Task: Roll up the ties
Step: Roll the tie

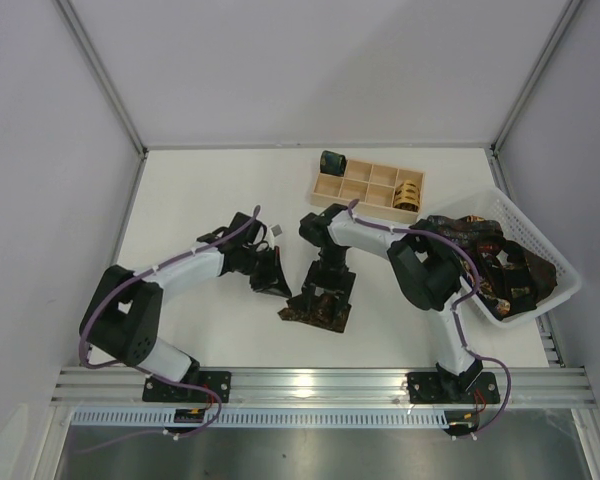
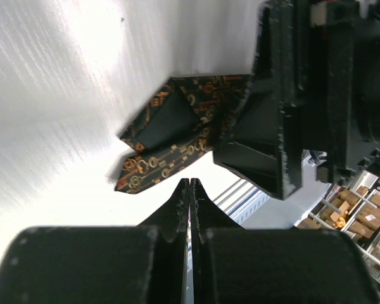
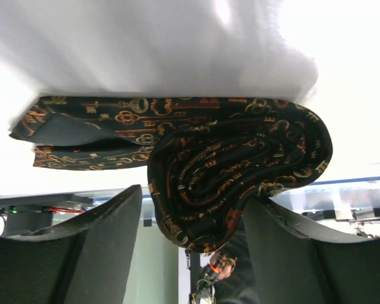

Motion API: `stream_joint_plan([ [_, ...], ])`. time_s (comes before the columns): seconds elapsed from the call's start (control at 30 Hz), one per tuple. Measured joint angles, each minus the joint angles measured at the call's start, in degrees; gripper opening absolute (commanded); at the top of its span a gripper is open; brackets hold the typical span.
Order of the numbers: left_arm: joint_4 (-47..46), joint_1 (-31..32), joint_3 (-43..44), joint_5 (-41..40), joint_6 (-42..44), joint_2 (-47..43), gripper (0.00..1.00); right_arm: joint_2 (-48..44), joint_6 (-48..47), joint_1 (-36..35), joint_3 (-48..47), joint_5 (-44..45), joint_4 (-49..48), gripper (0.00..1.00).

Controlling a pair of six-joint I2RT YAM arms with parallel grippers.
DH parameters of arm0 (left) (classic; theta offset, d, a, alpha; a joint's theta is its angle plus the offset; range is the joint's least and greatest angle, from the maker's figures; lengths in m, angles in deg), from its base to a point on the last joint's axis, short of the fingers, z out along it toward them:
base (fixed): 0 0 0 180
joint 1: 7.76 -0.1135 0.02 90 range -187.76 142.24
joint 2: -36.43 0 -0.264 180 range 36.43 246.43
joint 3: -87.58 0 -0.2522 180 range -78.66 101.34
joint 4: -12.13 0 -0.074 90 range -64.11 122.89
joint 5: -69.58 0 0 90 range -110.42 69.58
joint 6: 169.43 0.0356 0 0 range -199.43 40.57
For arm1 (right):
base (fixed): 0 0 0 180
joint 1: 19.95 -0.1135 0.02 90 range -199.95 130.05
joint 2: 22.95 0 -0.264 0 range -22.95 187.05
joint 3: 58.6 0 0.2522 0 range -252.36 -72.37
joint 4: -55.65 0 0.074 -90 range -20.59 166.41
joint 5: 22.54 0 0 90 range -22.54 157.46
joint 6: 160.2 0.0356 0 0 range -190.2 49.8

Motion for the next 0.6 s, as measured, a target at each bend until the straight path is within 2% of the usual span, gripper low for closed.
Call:
stream_joint_plan([
  [0.6,2.2,-2.2,0.0,0.0,0.0,-6.2,0.00,1.6,5.2,-0.7,-8.5,3.0,1.2,0.73],
])
